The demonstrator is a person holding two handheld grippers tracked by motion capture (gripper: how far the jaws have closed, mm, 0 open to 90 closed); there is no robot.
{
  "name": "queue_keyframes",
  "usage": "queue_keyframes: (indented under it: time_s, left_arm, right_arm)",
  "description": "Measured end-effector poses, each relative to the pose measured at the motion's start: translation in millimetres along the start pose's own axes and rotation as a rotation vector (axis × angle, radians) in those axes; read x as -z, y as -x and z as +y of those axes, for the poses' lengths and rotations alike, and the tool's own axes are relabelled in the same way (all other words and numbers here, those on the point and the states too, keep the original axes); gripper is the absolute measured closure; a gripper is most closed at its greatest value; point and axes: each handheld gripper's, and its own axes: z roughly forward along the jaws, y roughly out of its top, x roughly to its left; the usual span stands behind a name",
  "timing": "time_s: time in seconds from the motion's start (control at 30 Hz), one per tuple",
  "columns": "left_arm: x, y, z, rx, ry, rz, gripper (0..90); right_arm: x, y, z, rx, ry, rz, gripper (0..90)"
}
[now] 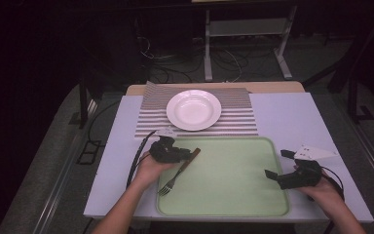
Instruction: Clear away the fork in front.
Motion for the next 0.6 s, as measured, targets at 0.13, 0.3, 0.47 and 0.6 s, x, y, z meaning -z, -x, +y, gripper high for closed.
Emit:
queue_keyframes:
  time_s: [0.13, 0.3, 0.47, 0.6]
  left_arm:
    - [-2.8, 7.6, 4.3, -0.031, -0.018, -0.029, 89.2]
    - [-19.0, 16.3, 6.8, -0.079, -0.083, -0.031, 89.3]
    - [-30.4, 19.0, 9.2, -0.091, -0.102, -0.030, 89.2]
    - [-32.1, 19.3, 8.0, -0.107, -0.120, -0.018, 89.2]
  right_arm:
    - [-0.1, 0.5, -0.6, 0.000, 0.000, 0.001, 1.7]
    - [-1.2, 1.1, -0.9, 0.007, -0.004, 0.009, 1.7]
    - [-0.9, -0.4, -0.3, 0.012, -0.001, 0.011, 1.7]
    - [-0.1, -3.0, -0.9, 0.016, -0.009, 0.007, 1.7]
